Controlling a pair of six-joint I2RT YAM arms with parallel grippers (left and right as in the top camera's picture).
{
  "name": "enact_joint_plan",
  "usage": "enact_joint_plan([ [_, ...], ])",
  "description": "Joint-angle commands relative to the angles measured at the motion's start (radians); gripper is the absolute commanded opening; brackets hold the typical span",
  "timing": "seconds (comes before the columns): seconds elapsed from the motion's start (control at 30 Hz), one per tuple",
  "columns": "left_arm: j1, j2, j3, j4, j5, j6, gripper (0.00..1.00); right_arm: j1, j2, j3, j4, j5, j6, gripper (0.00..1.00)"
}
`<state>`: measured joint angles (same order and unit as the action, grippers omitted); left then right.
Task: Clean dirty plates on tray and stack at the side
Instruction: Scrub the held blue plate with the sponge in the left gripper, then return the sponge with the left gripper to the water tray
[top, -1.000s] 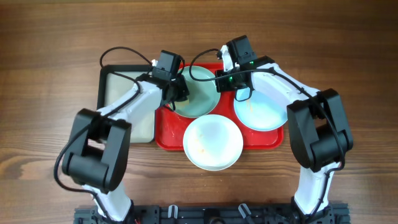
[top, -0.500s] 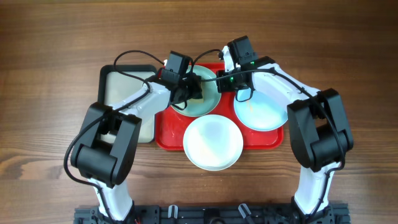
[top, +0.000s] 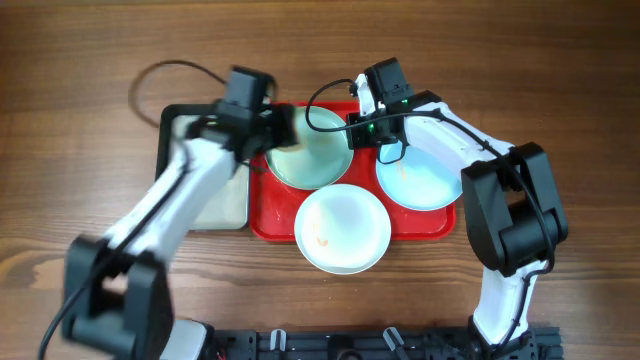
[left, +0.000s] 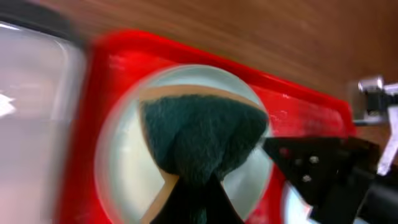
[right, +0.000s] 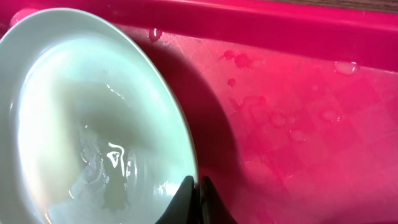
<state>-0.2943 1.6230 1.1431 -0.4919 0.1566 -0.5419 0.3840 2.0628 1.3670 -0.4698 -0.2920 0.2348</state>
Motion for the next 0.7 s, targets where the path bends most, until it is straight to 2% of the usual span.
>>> enact_joint_plan([
  [0.0, 0.115, -0.080, 0.008, -0.158, -0.126, 0.136, 0.04, 0.006, 0.015, 0.000, 0.001, -0.022, 0.004, 0.06],
  [0.13, 0.248, -0.084, -0.017, -0.323, -0.209, 0.139, 0.04, 0.006, 0.015, 0.000, 0.000, -0.023, 0.004, 0.06],
  [0.23, 0.292, -0.084, -0.078, -0.290, -0.206, 0.138, 0.04, 0.006, 0.015, 0.000, -0.002, -0.022, 0.004, 0.06],
  [0.43, 0.292, -0.084, -0.132, -0.212, -0.207, 0.138, 0.04, 0.006, 0.015, 0.000, -0.002, -0.018, 0.004, 0.06],
  [0.47, 0.292, -0.084, -0.132, -0.212, -0.207, 0.138, 0.04, 0.006, 0.015, 0.000, -0.002, -0.018, 0.004, 0.09],
  [0.5, 0.292, -0.084, -0.132, -0.211, -0.207, 0.138, 0.04, 0.006, 0.015, 0.000, -0.002, -0.018, 0.004, 0.18],
  [0.57, 0.292, -0.084, -0.132, -0.210, -0.207, 0.139, 0.04, 0.006, 0.015, 0.000, -0.001, -0.007, 0.005, 0.25],
  [0.67, 0.292, -0.084, -0.132, -0.206, -0.207, 0.138, 0.04, 0.006, 0.016, -0.001, -0.002, 0.008, 0.004, 0.29],
])
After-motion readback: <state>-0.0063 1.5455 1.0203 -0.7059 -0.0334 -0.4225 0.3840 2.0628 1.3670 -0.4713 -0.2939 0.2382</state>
